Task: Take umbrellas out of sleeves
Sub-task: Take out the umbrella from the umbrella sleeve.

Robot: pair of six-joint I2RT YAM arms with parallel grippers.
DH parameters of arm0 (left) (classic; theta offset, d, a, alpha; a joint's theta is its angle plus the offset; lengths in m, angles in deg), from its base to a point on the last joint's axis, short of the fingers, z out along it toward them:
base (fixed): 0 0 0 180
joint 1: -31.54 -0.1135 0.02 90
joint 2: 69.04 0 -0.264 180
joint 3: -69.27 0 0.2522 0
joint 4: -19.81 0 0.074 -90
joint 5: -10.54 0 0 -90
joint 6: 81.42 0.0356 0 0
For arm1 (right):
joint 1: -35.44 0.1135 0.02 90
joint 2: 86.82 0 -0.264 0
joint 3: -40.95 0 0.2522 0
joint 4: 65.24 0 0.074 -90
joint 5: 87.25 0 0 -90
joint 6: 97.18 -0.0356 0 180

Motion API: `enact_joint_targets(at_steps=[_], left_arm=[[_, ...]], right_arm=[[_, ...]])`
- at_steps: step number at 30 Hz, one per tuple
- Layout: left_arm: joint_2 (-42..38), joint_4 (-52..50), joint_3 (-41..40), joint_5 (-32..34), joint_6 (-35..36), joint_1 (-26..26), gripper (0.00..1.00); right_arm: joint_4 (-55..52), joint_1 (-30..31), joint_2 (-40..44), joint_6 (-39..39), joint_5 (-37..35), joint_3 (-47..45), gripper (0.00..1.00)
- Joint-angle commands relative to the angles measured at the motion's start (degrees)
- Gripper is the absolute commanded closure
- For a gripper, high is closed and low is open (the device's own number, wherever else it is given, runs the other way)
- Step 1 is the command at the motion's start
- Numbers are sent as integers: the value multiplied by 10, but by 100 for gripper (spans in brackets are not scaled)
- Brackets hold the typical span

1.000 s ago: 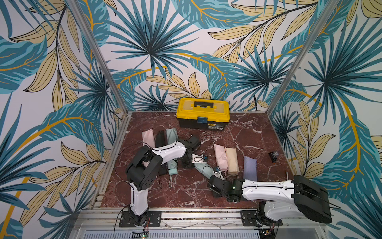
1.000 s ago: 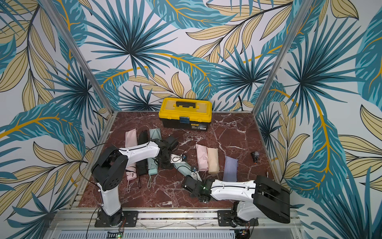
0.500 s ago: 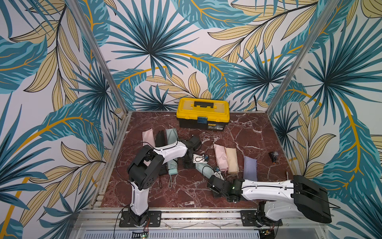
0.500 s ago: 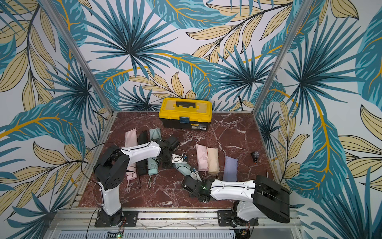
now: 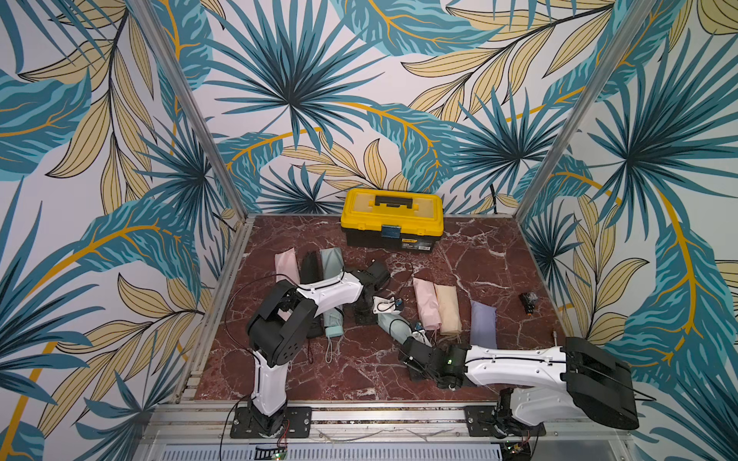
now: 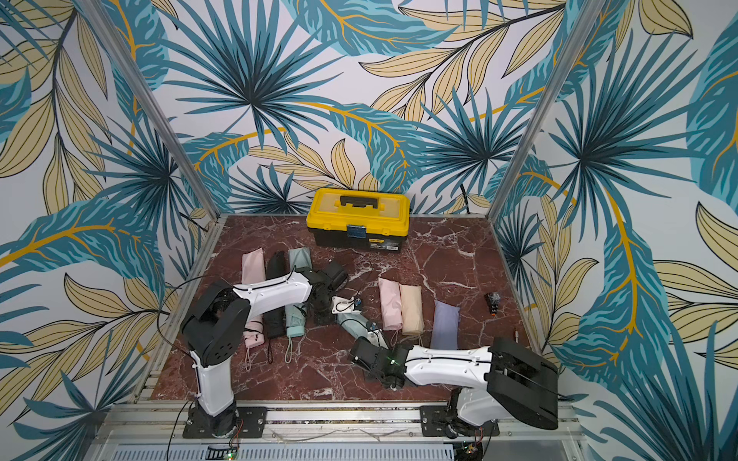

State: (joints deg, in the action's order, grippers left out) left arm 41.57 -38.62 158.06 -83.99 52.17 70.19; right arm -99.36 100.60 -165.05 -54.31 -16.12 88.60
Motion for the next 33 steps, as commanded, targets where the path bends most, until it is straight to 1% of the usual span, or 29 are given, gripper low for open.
enact_joint_targets(at_steps=[1, 8, 14, 23, 33], left_arm=[[5, -3, 25, 16, -26, -9, 100], [1, -3, 36, 37, -45, -23, 100], [0, -4, 46, 34, -49, -30, 100], [9, -4, 64, 50, -57, -46, 100], [26, -4, 88, 53, -39, -55, 100]], right_arm=[[-3, -1, 3, 4, 4, 3, 100], [9, -1, 0, 7, 15, 1, 100], [10, -1, -2, 10, 17, 6, 100], [4, -1, 10, 5, 14, 6, 100], [10, 0, 16, -3, 20, -1, 100]])
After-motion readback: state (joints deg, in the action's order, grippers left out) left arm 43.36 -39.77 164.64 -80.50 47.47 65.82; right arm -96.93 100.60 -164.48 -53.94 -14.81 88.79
